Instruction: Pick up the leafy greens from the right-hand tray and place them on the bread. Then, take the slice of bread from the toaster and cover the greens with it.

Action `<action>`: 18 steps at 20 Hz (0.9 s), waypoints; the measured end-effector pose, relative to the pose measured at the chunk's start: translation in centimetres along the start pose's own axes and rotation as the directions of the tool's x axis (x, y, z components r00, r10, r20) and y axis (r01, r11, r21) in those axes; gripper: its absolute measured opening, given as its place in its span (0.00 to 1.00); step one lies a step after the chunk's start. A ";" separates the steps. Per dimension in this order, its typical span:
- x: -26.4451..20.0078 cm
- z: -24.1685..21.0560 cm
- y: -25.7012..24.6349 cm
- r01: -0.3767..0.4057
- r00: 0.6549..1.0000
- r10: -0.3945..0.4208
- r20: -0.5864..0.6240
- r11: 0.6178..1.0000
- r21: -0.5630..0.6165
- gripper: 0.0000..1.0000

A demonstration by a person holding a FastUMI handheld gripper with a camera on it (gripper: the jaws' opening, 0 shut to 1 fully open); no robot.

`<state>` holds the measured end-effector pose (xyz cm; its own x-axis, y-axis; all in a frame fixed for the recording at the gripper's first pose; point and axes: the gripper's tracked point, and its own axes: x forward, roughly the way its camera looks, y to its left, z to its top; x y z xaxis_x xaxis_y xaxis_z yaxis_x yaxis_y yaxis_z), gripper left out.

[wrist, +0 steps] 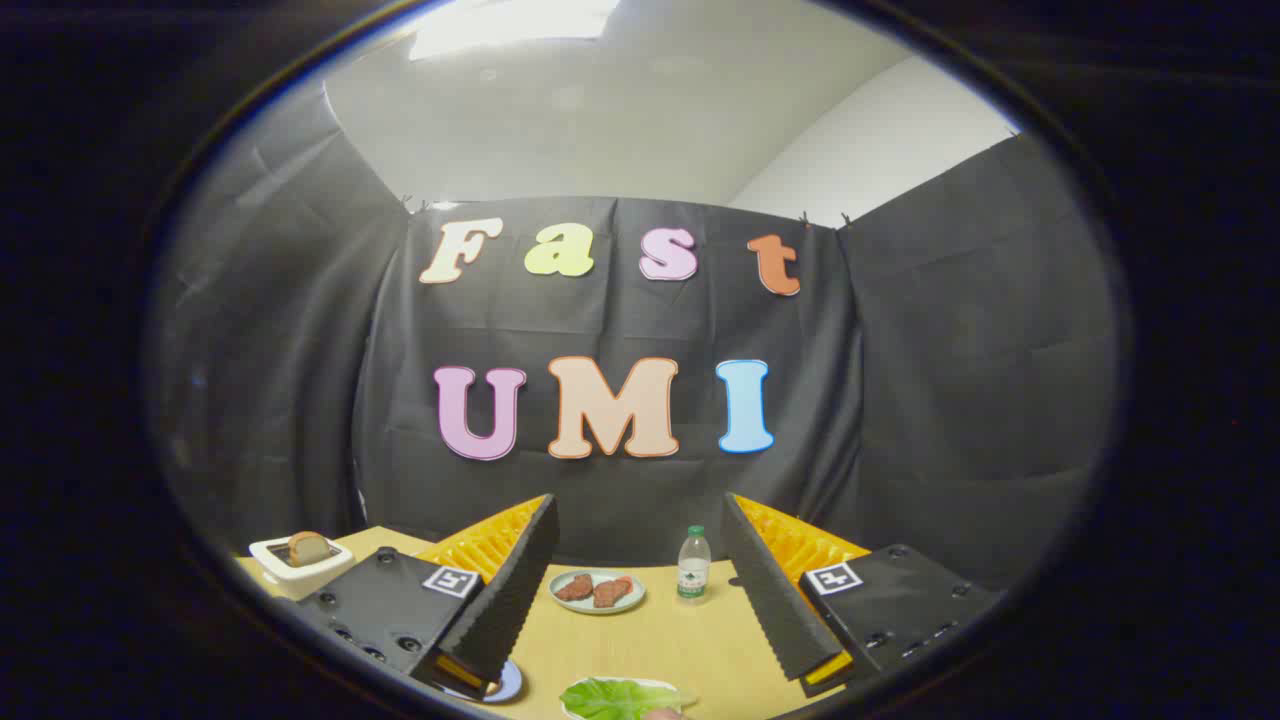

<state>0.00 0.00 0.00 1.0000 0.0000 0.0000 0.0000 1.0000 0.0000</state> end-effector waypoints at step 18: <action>1.0 -1.5 -1.4 -0.020 0.999 0.021 -0.044 0.999 0.025 1.00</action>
<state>0.96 -1.36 -1.49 0.9988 0.0215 -0.0443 -0.0204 0.9995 0.0246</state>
